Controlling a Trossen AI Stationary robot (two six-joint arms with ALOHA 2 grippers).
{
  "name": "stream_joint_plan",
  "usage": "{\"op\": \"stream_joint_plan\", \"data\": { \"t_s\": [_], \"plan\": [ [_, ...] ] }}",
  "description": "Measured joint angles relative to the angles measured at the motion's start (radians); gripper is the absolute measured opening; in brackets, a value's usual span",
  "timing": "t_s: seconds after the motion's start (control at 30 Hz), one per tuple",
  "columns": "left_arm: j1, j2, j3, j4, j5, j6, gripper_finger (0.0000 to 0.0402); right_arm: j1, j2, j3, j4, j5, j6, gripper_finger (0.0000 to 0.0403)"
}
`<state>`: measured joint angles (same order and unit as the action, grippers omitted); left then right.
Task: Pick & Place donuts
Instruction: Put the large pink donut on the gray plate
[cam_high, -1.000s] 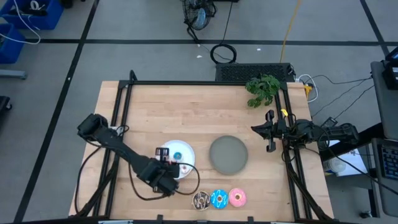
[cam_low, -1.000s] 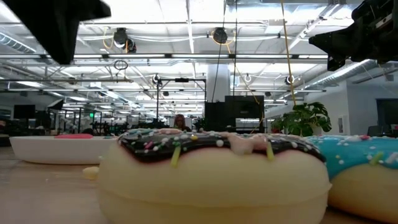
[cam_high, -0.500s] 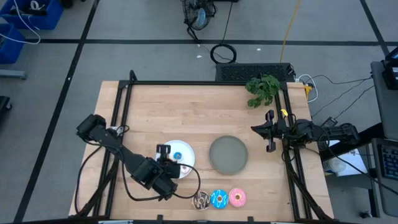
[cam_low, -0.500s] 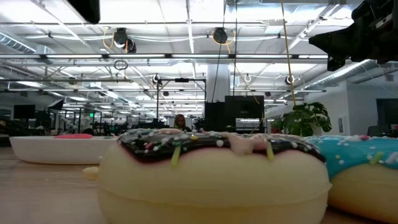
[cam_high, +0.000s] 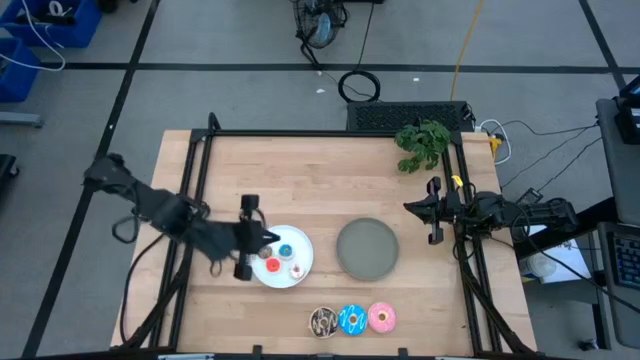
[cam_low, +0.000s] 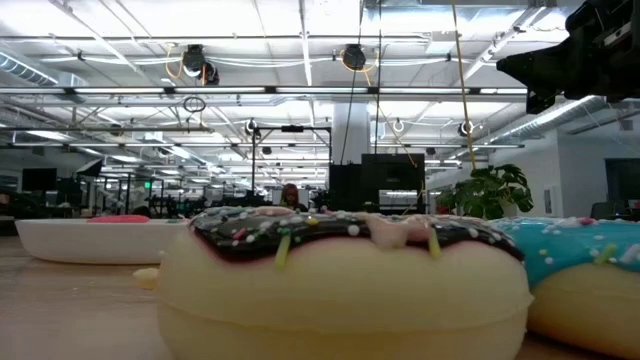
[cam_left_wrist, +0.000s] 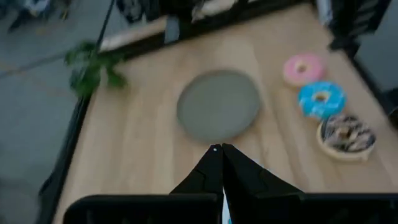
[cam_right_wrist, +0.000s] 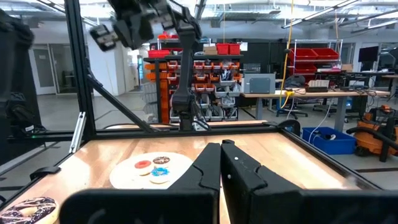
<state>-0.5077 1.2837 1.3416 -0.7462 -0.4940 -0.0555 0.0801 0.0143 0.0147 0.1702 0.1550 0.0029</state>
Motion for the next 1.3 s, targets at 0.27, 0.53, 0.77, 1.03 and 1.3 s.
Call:
{"op": "stream_joint_plan", "data": {
  "t_s": [0.27,0.53,0.77,1.03,1.3],
  "plan": [
    [0.171,-0.356,-0.573,0.587,0.156,0.108,0.0004,0.000,0.000,0.000,0.000,0.000,0.000,0.0000],
    [0.308,-0.633,-0.981,1.015,0.291,0.168,0.0003,0.000,0.000,0.000,0.004,0.002,-0.041,0.0000],
    [0.299,-0.725,-1.117,1.114,0.232,0.183,0.0003,0.000,0.001,0.000,-0.027,0.004,-0.001,0.0000],
    [0.237,-0.825,-1.232,1.118,0.183,0.290,0.0005,0.000,0.013,0.000,-0.045,0.011,0.017,0.0000],
    [0.263,-0.867,-1.329,1.225,0.145,0.336,0.0006,0.000,0.020,0.000,-0.037,-0.001,-0.005,0.0000]
  ]
}}
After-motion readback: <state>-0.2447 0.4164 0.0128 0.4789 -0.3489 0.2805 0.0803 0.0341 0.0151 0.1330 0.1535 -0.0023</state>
